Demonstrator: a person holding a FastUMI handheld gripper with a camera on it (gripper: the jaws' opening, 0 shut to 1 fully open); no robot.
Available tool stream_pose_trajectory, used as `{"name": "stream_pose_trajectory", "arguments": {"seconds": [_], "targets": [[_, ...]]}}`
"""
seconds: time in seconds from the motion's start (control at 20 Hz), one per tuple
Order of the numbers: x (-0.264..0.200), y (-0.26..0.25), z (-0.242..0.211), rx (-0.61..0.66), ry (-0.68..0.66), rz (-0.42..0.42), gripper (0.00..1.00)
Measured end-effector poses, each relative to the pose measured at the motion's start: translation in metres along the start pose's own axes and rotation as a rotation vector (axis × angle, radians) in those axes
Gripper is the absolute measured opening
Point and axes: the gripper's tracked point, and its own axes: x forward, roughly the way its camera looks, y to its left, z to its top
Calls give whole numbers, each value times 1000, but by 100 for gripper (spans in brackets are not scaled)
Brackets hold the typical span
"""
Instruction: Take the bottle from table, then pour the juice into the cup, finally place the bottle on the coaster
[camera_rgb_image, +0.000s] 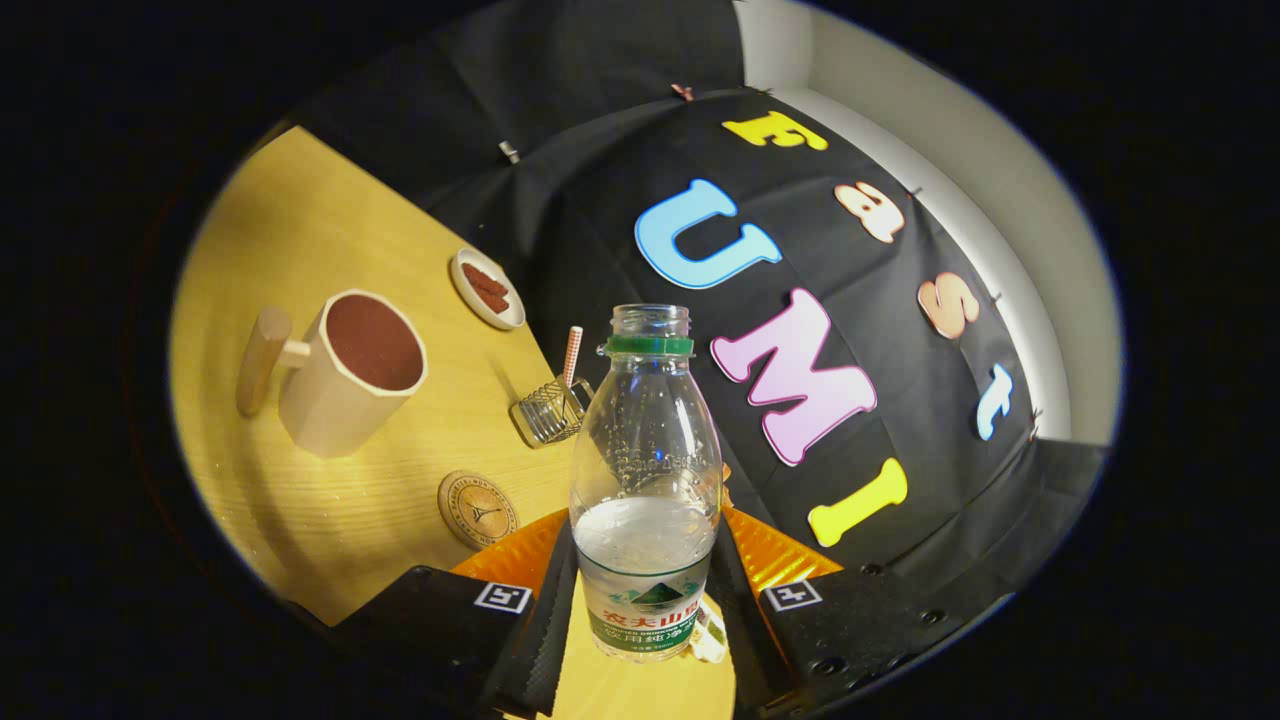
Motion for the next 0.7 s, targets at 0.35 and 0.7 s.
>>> {"name": "stream_pose_trajectory", "arguments": {"seconds": [0.35, 0.7], "targets": [[9, 15, 10, -257, -13, 61, 69], [18, 24, 20, -427, -45, 97, 69]]}}
